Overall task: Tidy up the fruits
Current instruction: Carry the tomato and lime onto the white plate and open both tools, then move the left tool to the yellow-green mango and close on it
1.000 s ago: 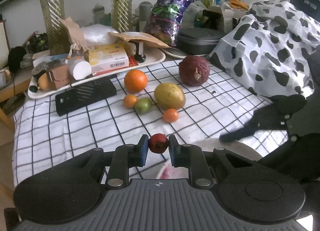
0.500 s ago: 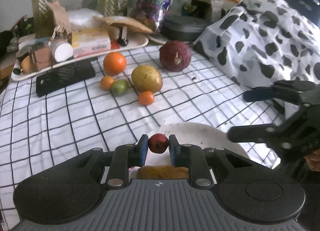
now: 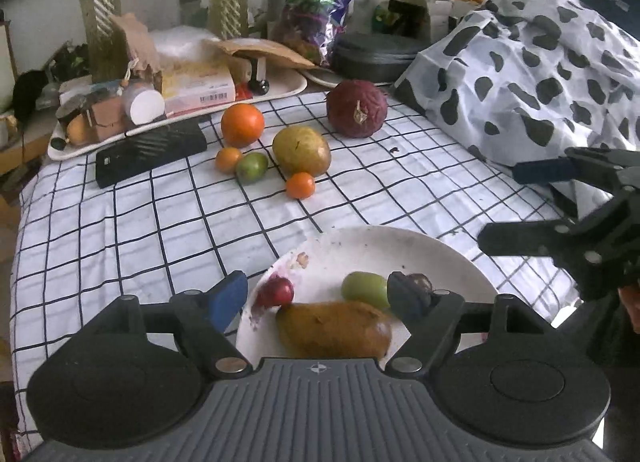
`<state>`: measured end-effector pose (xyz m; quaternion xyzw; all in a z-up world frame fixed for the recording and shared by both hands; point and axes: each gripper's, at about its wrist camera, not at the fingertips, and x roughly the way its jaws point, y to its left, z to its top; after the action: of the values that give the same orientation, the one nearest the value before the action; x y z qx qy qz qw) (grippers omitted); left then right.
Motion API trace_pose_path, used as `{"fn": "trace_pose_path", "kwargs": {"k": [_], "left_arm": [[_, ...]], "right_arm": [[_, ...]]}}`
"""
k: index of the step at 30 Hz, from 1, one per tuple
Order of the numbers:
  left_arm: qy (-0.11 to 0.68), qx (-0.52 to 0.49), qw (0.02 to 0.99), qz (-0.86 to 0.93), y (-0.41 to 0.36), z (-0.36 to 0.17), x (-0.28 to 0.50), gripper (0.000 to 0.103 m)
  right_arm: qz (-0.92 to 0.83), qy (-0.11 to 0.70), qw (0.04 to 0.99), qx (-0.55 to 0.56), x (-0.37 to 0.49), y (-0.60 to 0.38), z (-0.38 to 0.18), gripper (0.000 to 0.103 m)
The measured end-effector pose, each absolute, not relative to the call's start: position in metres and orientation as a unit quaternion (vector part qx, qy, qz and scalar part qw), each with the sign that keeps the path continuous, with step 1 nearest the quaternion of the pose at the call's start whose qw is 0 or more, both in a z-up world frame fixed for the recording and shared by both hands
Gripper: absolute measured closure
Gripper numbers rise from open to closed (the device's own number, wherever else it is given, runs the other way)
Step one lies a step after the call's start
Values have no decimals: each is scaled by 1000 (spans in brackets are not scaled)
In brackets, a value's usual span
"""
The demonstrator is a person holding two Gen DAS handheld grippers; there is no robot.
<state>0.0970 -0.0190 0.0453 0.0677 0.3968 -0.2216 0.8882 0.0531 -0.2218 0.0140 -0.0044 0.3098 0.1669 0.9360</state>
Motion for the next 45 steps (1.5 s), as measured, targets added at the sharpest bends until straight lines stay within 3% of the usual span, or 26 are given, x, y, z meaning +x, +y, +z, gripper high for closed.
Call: {"fn": "trace_pose_path", "kwargs": {"k": [23,45], "left_arm": [[363,62,912,-179,-12,58,42,27],[303,85,936,-157,-23,66,70,27]], "right_arm": [[125,298,945,-44,22,-206,6,0],[42,300,953,-24,56,-221,-1,0]]}}
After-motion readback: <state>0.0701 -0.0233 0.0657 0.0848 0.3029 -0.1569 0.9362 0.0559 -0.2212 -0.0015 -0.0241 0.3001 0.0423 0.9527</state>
